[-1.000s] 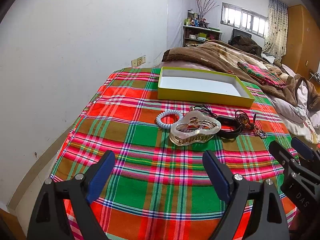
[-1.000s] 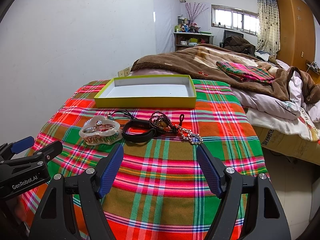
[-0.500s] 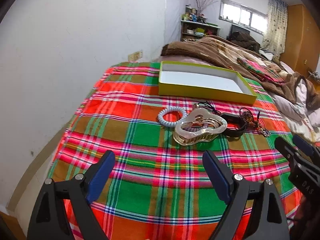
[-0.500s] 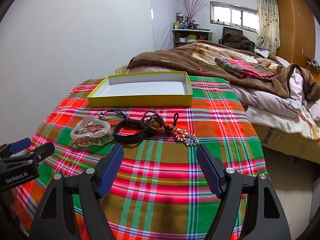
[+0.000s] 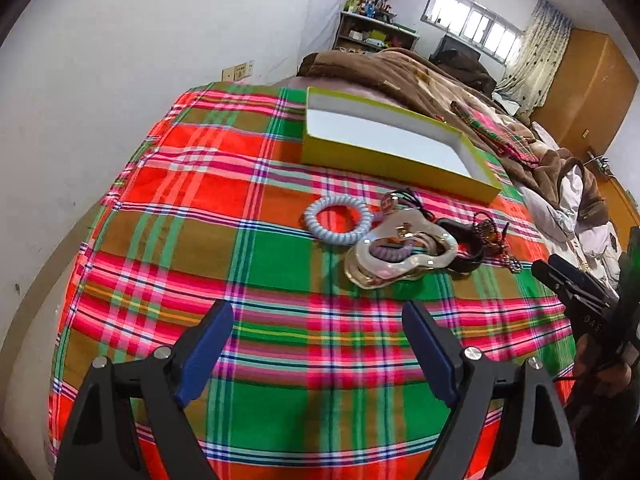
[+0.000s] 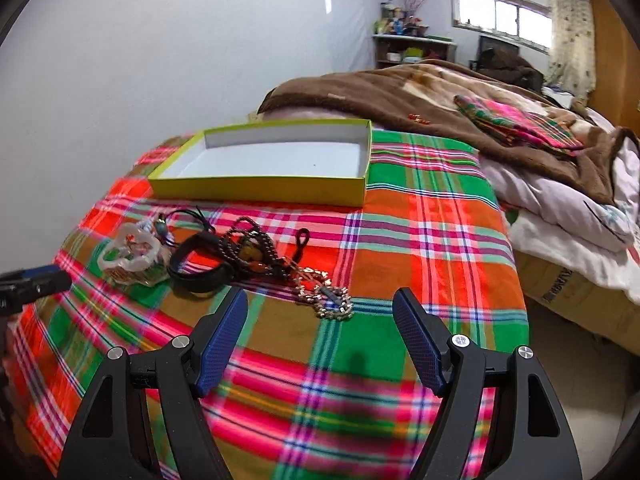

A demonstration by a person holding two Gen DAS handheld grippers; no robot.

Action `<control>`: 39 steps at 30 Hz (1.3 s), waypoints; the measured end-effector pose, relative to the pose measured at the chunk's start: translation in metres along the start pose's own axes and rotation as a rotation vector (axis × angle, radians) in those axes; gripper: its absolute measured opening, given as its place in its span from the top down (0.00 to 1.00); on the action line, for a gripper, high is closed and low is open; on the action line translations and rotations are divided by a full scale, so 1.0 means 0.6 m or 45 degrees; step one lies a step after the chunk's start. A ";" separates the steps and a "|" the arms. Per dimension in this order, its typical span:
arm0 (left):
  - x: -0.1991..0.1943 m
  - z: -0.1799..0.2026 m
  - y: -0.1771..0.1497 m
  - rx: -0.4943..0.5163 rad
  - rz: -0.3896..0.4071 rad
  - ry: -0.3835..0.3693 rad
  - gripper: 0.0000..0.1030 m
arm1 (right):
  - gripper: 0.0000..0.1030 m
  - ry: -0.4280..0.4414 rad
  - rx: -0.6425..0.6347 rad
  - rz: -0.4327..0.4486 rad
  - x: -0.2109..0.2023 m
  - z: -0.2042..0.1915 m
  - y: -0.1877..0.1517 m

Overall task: Organize jewelry
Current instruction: 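Lower the right tool onto the silver chain hairpin and close it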

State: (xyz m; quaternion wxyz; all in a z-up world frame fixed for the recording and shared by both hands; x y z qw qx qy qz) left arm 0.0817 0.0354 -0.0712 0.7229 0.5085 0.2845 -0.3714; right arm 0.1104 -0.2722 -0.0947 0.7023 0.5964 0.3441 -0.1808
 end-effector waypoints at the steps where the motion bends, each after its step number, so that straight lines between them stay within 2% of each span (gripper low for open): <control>1: 0.003 -0.002 0.002 -0.001 -0.014 -0.016 0.15 | 0.27 0.035 -0.036 -0.001 0.006 -0.002 0.001; 4: 0.010 0.000 0.007 0.014 -0.034 -0.004 0.15 | 0.27 0.078 -0.128 -0.039 0.025 -0.005 0.003; 8: 0.016 0.008 0.012 0.017 -0.054 -0.038 0.15 | 0.40 0.144 -0.171 -0.056 0.050 -0.002 0.007; 12: 0.020 0.027 0.014 0.066 -0.054 -0.070 0.15 | 0.45 0.181 -0.226 -0.080 0.067 -0.007 0.010; 18: 0.029 0.042 0.025 0.079 -0.047 -0.059 0.15 | 0.62 0.188 -0.283 -0.118 0.081 -0.007 0.007; 24: 0.032 0.056 0.031 0.102 -0.037 -0.064 0.15 | 0.64 0.202 -0.315 -0.134 0.082 -0.009 0.002; 25: 0.033 0.058 0.031 0.110 -0.034 -0.061 0.15 | 0.70 0.185 -0.324 -0.138 0.082 -0.010 0.002; 30: 0.041 0.060 0.036 0.109 -0.038 -0.045 0.15 | 0.71 0.150 -0.337 -0.134 0.073 -0.011 -0.007; 39: 0.054 0.073 0.035 0.183 -0.028 -0.014 0.15 | 0.71 0.117 -0.247 -0.103 0.051 0.003 -0.014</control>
Point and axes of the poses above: each gripper's, at about its wrist camera, not at the fingertips, and x roughly the way its jaws point, z to its right, y to its top, the point moved 6 cm from there along x, roughly the way its jaws point, and after that the axes turned 11 degrees about -x, right-handed, at the moved point
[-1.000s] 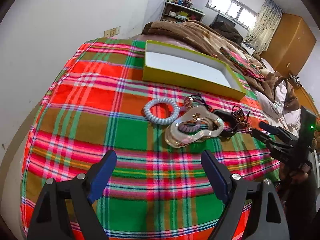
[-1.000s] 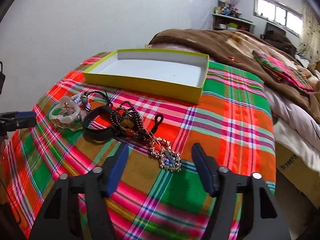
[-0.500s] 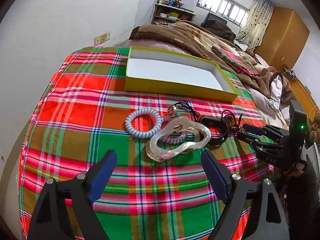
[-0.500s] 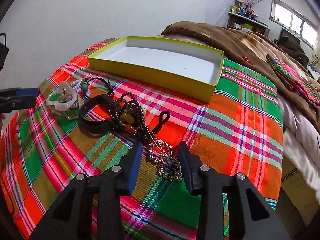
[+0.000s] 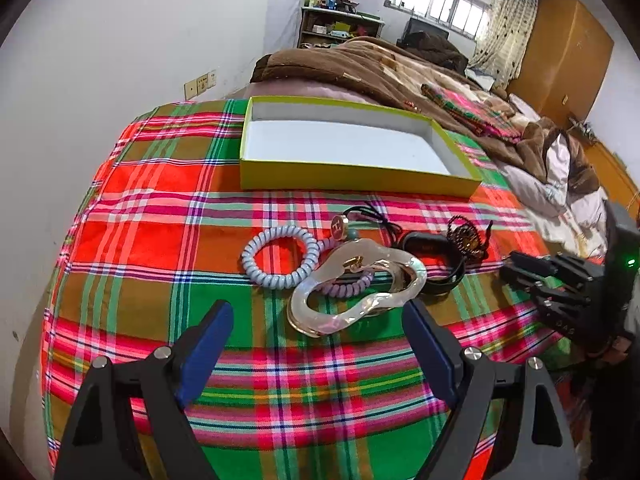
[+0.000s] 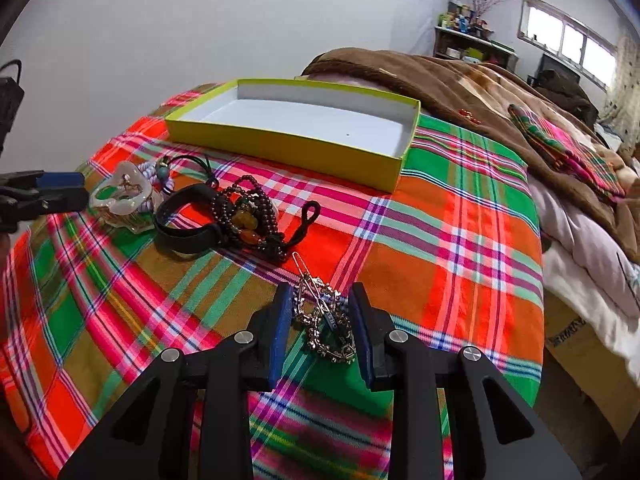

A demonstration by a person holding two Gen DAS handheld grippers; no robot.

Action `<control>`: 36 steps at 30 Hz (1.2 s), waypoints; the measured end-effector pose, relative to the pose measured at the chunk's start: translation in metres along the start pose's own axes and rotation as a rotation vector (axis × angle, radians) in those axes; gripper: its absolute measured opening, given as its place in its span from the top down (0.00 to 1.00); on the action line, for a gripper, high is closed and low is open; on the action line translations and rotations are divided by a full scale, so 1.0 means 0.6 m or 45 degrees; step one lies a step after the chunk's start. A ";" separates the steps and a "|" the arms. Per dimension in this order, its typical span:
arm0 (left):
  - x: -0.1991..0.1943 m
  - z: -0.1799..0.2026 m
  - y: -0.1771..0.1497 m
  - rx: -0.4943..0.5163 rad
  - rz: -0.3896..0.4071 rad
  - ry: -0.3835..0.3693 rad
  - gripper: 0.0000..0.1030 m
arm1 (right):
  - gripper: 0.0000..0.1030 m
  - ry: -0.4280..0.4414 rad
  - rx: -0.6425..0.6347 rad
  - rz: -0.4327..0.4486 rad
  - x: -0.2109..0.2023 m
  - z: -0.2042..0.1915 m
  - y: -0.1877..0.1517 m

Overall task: Organize jewelry
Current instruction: 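Lower the right tool onto the silver chain hairpin and close it, then grasp the pearly hair claw clip with the left tool while the right tool holds the hairpin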

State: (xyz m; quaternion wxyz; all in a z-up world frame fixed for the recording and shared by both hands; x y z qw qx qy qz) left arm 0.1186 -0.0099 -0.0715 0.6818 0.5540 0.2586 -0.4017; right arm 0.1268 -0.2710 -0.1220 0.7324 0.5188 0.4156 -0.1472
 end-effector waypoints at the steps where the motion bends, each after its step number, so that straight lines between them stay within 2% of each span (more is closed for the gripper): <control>1: 0.001 0.001 0.000 0.005 -0.001 -0.004 0.15 | 0.71 -0.004 0.009 0.000 -0.002 0.000 -0.002; 7: 0.021 0.015 0.005 0.076 -0.009 0.005 0.17 | 0.71 0.023 0.066 0.033 -0.019 -0.007 -0.008; 10: 0.022 0.022 0.019 0.129 0.037 0.011 0.17 | 0.71 0.027 0.075 0.046 -0.026 -0.013 -0.009; 14: 0.026 0.033 0.030 0.141 0.035 -0.064 0.17 | 0.71 0.040 0.088 0.055 -0.030 -0.016 -0.009; 19: 0.032 0.056 0.013 0.196 -0.021 -0.107 0.17 | 0.71 0.053 0.104 0.065 -0.034 -0.019 -0.011; 23: 0.025 0.069 -0.001 0.244 -0.027 -0.102 0.17 | 0.71 0.056 0.115 0.065 -0.034 -0.018 -0.015; 27: 0.012 0.087 -0.012 0.305 -0.040 -0.148 0.19 | 0.71 0.057 0.135 0.070 -0.034 -0.015 -0.016; 29: 0.016 0.087 -0.013 0.357 -0.029 -0.107 0.21 | 0.71 0.059 0.146 0.071 -0.034 -0.015 -0.017; 31: 0.027 0.079 -0.009 0.384 -0.015 0.000 0.26 | 0.71 0.062 0.154 0.072 -0.034 -0.015 -0.017; 34: 0.035 0.080 -0.009 0.415 -0.020 -0.018 0.26 | 0.71 0.069 0.168 0.082 -0.036 -0.015 -0.017; 36: 0.046 0.077 -0.010 0.415 -0.044 0.004 0.27 | 0.71 0.070 0.172 0.084 -0.036 -0.015 -0.016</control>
Point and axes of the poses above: each gripper's, at about its wrist camera, not at the fingertips, and x roughly the way its jaws point, z to its right, y to its top, the point moved 6 cm from there along x, roughly the way its jaws point, and after that the axes turned 11 degrees about -x, right-handed, at the moved point
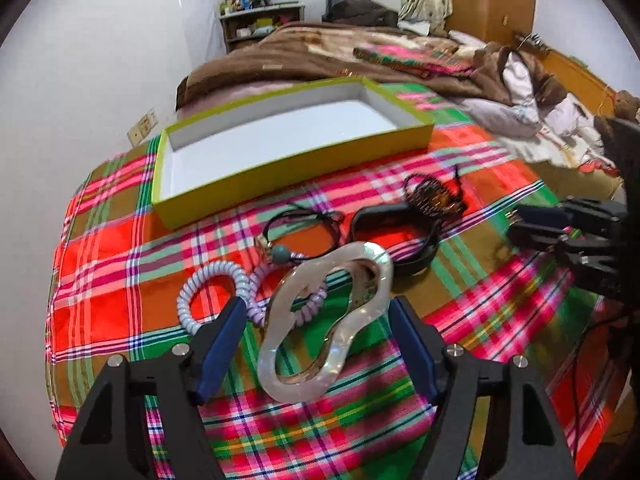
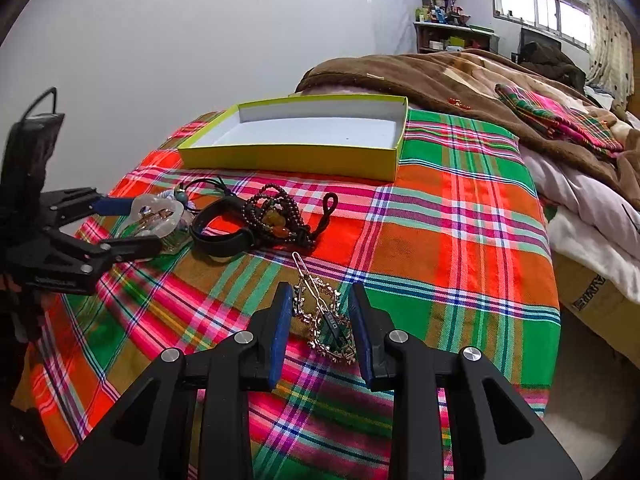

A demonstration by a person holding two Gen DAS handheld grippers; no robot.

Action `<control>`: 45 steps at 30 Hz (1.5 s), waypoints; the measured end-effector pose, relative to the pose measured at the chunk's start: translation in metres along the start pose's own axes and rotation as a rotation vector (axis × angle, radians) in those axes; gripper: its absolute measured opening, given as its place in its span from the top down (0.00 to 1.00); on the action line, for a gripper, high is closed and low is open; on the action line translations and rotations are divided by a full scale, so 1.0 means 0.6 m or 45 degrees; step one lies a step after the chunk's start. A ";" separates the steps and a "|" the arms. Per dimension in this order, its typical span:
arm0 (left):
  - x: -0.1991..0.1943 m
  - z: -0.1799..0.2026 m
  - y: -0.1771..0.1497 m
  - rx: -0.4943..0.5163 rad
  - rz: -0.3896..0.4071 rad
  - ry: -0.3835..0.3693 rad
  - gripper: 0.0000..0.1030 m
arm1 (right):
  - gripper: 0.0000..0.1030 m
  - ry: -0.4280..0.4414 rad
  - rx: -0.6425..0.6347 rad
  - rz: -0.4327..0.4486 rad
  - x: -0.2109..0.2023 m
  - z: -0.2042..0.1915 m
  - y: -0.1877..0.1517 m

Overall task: Organize jewelry
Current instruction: 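Grasp the pearly hair claw clip with the left tool while the right tool holds the hairpin, then carry the claw clip and hairpin with both tools over the yellow box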

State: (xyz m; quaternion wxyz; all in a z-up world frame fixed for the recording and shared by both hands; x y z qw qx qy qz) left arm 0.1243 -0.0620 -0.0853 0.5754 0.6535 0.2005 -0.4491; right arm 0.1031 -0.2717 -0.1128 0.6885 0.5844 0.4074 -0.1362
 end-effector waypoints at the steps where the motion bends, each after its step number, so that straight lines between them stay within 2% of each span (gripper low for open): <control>1: 0.004 0.000 -0.001 -0.001 -0.008 0.003 0.27 | 0.71 0.001 0.000 0.001 0.000 0.000 0.000; 4: 0.006 0.004 -0.004 0.002 -0.015 0.002 0.30 | 0.71 0.004 0.001 0.003 0.000 -0.001 0.000; 8: 0.007 0.008 -0.006 0.022 -0.009 0.037 0.40 | 0.71 -0.001 0.002 -0.005 0.003 -0.001 0.000; 29: -0.033 -0.016 -0.014 -0.142 0.055 0.007 0.42 | 0.71 -0.034 0.016 0.035 -0.021 -0.013 0.006; 37: -0.063 -0.029 -0.008 -0.175 0.097 0.008 0.42 | 0.71 -0.067 -0.002 0.068 -0.040 -0.021 0.033; 45: -0.095 -0.047 0.025 -0.201 0.163 0.013 0.42 | 0.71 -0.098 -0.024 0.109 -0.055 -0.024 0.079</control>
Point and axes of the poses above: each gripper's, at about its wrist camera, not at the fingertips, and x roughly the way its jaws point, z to its right, y to its top, the point moved 6 cm from there along x, roughly the way its jaws point, and after that the axes turned 11 degrees about -x, right-handed, at the moved point
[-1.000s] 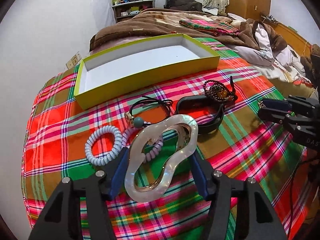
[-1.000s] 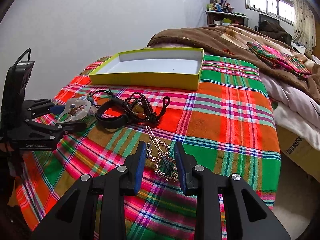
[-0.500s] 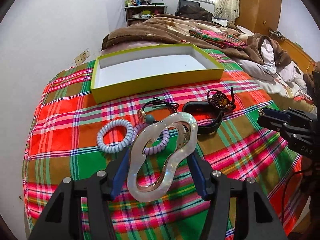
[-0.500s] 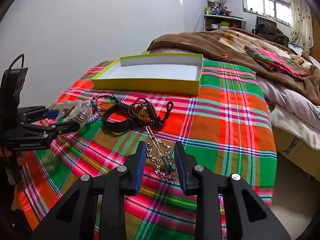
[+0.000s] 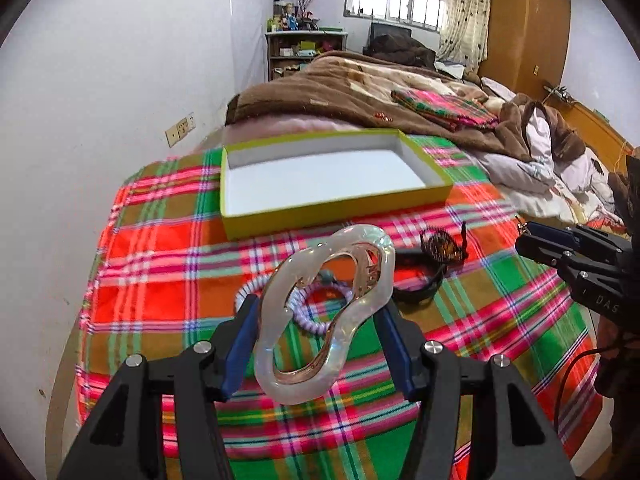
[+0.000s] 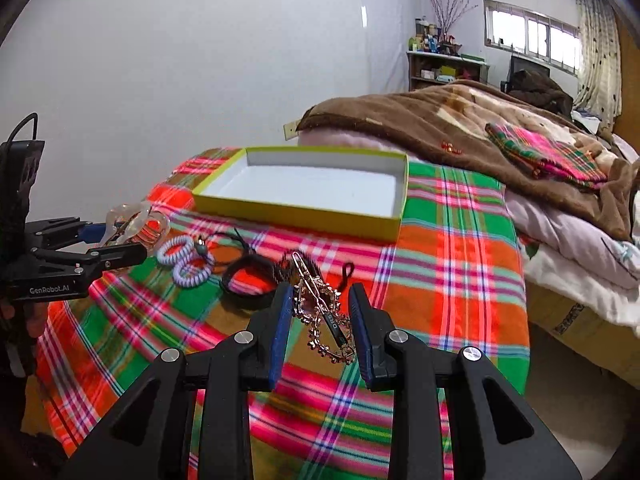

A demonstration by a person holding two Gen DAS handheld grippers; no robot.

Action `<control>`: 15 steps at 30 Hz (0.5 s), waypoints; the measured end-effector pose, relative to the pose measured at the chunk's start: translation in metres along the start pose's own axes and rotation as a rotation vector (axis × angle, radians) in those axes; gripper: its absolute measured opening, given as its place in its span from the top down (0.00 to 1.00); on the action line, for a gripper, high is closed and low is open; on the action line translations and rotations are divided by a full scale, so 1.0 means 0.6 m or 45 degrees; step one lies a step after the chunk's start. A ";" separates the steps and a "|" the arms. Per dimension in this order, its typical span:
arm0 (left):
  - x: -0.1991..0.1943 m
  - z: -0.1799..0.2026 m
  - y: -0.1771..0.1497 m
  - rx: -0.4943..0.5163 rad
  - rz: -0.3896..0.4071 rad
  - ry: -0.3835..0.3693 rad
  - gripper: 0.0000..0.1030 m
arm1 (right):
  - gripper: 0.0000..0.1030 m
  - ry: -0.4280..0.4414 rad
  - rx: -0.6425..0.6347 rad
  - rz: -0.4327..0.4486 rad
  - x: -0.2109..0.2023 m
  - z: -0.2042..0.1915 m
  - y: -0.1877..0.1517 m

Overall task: Organize jewelry
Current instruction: 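Carry the claw clip and hairpin with both tools over the yellow box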

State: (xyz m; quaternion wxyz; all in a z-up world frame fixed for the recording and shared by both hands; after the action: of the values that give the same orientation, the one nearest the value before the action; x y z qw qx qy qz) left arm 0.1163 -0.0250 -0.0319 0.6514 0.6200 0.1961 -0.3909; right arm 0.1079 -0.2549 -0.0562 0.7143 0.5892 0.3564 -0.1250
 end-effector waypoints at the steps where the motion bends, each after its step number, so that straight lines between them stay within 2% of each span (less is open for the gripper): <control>1: -0.002 -0.003 0.005 -0.001 0.005 0.000 0.42 | 0.71 -0.004 -0.001 0.003 0.000 0.000 0.004; 8: -0.003 -0.021 0.047 -0.028 0.042 0.005 0.42 | 0.71 -0.026 -0.017 0.019 0.013 0.004 0.047; 15: 0.024 -0.035 0.091 -0.059 0.043 0.000 0.42 | 0.71 -0.044 -0.023 0.013 0.047 0.016 0.096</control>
State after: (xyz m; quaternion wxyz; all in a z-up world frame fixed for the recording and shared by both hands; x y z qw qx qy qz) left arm 0.1710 -0.0126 -0.0101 0.6720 0.6080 0.1946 -0.3754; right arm 0.1658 -0.2412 -0.0311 0.7264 0.5822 0.3420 -0.1282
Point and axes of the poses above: each gripper's, at about its wrist camera, not at the fingertips, and x roughly the way its jaws point, z to its right, y to its top, the point moved 6 cm from there along x, roughly the way its jaws point, and after that the axes turned 11 degrees about -x, right-handed, at the moved point
